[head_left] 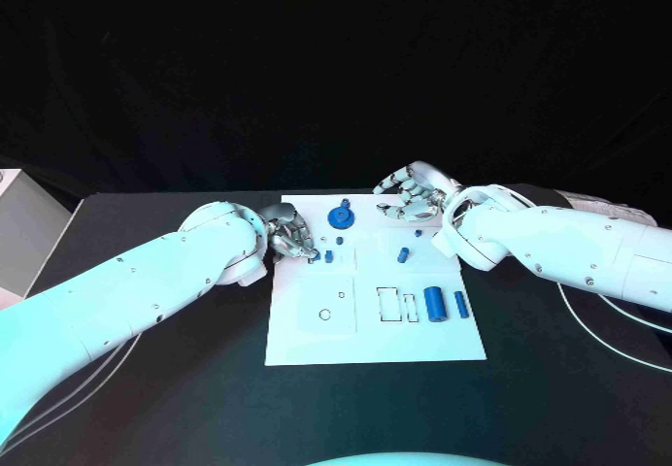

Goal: Assemble the parts on the task board

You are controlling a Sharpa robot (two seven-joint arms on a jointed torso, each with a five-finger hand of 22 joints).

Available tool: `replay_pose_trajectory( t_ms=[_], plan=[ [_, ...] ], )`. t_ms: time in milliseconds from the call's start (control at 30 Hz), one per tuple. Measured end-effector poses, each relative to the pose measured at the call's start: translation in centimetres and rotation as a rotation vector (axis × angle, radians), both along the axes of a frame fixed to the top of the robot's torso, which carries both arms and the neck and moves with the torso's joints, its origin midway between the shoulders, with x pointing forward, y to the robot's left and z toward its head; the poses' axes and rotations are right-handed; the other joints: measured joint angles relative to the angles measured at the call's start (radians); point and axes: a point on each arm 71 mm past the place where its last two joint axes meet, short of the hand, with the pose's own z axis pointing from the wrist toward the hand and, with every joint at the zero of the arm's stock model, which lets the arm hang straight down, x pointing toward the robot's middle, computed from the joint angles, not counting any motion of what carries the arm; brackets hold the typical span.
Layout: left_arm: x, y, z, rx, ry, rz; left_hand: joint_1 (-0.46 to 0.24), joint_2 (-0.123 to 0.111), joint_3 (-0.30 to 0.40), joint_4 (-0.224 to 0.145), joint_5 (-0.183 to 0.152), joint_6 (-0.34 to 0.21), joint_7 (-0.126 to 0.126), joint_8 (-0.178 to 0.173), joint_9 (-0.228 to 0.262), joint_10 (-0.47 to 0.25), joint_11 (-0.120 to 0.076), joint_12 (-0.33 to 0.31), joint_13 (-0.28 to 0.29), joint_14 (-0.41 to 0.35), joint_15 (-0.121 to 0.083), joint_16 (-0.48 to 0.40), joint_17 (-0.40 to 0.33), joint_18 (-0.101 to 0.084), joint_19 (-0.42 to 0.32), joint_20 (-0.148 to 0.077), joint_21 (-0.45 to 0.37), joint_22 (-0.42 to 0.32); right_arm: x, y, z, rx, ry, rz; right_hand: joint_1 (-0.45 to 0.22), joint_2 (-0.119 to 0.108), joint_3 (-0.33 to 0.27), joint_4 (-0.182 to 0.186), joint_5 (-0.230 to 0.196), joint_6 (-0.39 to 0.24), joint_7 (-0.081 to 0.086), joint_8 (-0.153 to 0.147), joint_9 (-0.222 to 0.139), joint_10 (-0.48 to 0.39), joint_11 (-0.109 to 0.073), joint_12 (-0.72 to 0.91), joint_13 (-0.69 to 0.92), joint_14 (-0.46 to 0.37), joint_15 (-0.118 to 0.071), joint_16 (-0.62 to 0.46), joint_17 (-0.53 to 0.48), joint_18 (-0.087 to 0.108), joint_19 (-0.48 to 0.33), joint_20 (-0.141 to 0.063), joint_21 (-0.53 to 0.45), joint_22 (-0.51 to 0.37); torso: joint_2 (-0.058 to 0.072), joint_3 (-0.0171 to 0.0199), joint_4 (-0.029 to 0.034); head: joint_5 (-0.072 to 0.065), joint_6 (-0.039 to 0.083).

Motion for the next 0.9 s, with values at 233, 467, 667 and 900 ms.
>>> replay_pose_trajectory(
  t_ms=[233, 467, 667, 900],
  plan=[
    [0.06, -0.14, -0.02, -0.003, -0.003, -0.002, 0.002, 0.002, 0.003, 0.002, 0.0, -0.004, -0.004, -0.006, -0.004, 0.0, 0.0, 0.0, 0.0, 0.0, 0.0, 0.0, 0.0, 0.0, 0.0, 0.0, 0.004, 0.002, 0.0, 0.03, 0.0, 0.0, 0.0, 0.001, 0.0, 0.0, 0.0, 0.0, 0.0, 0.0, 0.0, 0.0, 0.0, 0.0, 0.0, 0.0, 0.0, 0.0, 0.0, 0.0, 0.0, 0.0, 0.0, 0.0, 0.0, 0.0, 0.0, 0.0006, 0.0, 0.0, 0.0],
    [0.02, -0.43, -0.05, -0.008, -0.004, -0.011, 0.022, 0.014, 0.024, -0.004, 0.0, -0.004, -0.004, -0.012, -0.014, 0.0, 0.0, 0.005, 0.001, 0.0, 0.0, 0.005, 0.001, 0.0, 0.0, 0.0, 0.012, 0.01, 0.0, 0.05, 0.0, 0.0, 0.0, 0.001, 0.0, 0.0, 0.0, 0.0, 0.0, 0.0, 0.0, 0.0, 0.0, 0.0, 0.0, 0.0, 0.0, 0.0, 0.0, 0.0, 0.0, 0.0, 0.0, 0.0, 0.0, 0.0, 0.0, 0.0008, -0.0001, 0.0, 0.001],
    [-0.02, -0.6, -0.09, -0.013, -0.001, -0.021, 0.036, 0.028, 0.066, -0.008, 0.0, 0.023, -0.01, -0.023, -0.025, -0.005, -0.005, 0.009, 0.002, 0.0, 0.0, 0.005, 0.001, 0.0, -0.008, 0.0, 0.019, 0.019, 0.0, 0.05, 0.0, 0.0, 0.0, 0.001, -0.004, 0.004, 0.0, 0.0, 0.0, 0.0, 0.0, 0.0, 0.0, 0.0, 0.0, 0.0, 0.0, 0.0, 0.0, 0.0, 0.0, 0.0, 0.0, 0.0, 0.0, 0.0, 0.0, 0.0008, -0.0001, 0.001, 0.002],
    [-0.06, -0.66, -0.16, -0.024, 0.015, -0.031, 0.046, 0.038, 0.119, -0.016, -0.001, 0.072, -0.018, -0.029, -0.036, -0.008, -0.01, 0.009, 0.002, -0.004, -0.004, 0.005, -0.005, 0.0, -0.02, -0.005, 0.026, 0.028, 0.0, 0.06, 0.0, 0.0, 0.0, 0.001, -0.004, 0.004, 0.0, 0.0, 0.0, 0.0, 0.0, 0.0, 0.0, 0.0, 0.0, 0.0, 0.0, 0.0, 0.0, 0.0, 0.0, 0.0, 0.0, 0.0, 0.0, 0.0, -0.001, 0.0007, 0.0002, 0.002, 0.002]
  ],
)
